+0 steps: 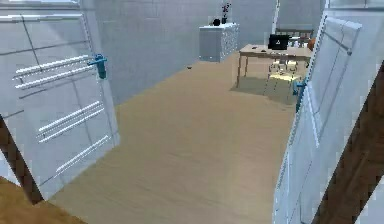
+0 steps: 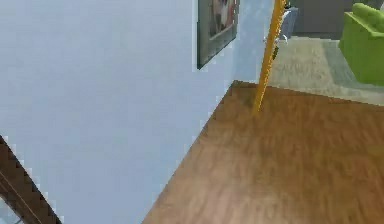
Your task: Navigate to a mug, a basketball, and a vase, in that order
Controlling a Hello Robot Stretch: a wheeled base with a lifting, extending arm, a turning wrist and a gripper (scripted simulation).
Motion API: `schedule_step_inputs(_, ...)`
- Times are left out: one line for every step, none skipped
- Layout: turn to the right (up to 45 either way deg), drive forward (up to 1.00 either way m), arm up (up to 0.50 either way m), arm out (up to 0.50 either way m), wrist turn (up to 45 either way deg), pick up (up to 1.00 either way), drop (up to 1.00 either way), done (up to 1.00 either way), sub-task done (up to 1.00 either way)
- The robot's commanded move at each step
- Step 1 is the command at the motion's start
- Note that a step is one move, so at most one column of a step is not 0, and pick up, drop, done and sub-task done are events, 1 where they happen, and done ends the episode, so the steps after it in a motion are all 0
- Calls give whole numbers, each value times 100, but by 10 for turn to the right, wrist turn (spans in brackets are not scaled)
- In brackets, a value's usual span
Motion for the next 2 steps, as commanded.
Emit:
schedule_step_inputs(0,100,0,0,0,0,0,0,0)
schedule_step_inputs(150,0,0,0,0,0,0,0,0)
